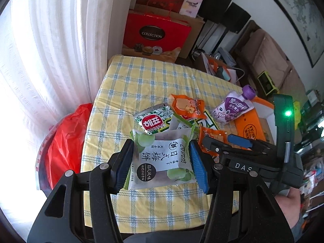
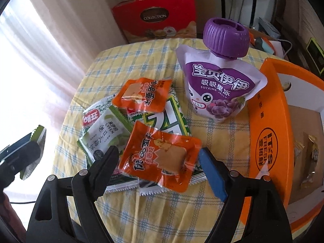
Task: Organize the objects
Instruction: 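Reach the right gripper toward the orange snack packet while the left gripper holds the cookie packet, then grasp and lift the orange snack packet with the right gripper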
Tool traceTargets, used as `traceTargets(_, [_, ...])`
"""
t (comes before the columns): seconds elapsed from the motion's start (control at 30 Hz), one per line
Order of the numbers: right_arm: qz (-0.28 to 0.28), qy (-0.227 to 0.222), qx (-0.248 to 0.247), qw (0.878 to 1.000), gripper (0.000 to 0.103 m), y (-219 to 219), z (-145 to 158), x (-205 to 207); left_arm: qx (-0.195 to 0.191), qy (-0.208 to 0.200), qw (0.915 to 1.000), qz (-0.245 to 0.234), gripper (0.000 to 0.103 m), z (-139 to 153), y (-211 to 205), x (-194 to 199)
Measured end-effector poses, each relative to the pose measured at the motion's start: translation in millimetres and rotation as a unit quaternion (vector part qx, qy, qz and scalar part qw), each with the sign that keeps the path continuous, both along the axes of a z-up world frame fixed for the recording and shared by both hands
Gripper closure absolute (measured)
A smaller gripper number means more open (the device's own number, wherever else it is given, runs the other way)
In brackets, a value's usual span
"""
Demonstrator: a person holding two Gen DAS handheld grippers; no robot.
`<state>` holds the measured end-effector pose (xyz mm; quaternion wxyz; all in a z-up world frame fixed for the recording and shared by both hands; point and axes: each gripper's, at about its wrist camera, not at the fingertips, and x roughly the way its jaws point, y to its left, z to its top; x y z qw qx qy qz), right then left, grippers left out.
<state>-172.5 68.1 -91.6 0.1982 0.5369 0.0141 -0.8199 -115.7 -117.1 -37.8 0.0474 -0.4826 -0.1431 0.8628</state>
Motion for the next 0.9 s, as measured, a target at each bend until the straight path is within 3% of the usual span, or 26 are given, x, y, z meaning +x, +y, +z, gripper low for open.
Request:
traceTargets(0.1, [-0.009,0.006,0.003,1.0,0.016,-2.4,3.4,-0.1,0.001,0.0,1.0,0.001,0.051,-0.6,-1.5,0.8])
traceTargets(0.6, [-0.008,0.03,0.05,0.998,0.017,-14.8,-17.0,1.5,0.009,-0.004,1.0,0.0,0.051,-4.5,-2.6,1.4])
traceTargets(0.67, [-0.008,0.034,0.049,0.998,0.025,-12.4,-15.0,1.8,0.008,-0.004,1.0,0.0,0.051,-5.0,-1.4,1.9])
traceTargets(0.7, [-0.009,0.039,0.052,0.998,0.04,-11.2,-12.8,1.8,0.008,-0.005,1.0,0.0,0.051,-5.0,-0.4,2.1])
traceTargets(0.8, [-0.008,0.04,0.047,0.998,0.054,-7.3,-6.1,-0.7,0.008,-0.004,1.0,-0.001,0.051,-5.5,0.5,2.3])
traceTargets(0.87, [-0.005,0.031,0.049,0.998,0.054,-6.5,-5.7,-3.0,0.009,-0.005,0.9999,-0.003,0.051,-6.4,2.1,2.4])
traceTargets(0.9, [-0.008,0.025,0.044,0.999,0.049,-4.9,-5.7,-4.1,0.009,-0.005,0.9999,-0.004,0.051,-6.2,3.1,2.6])
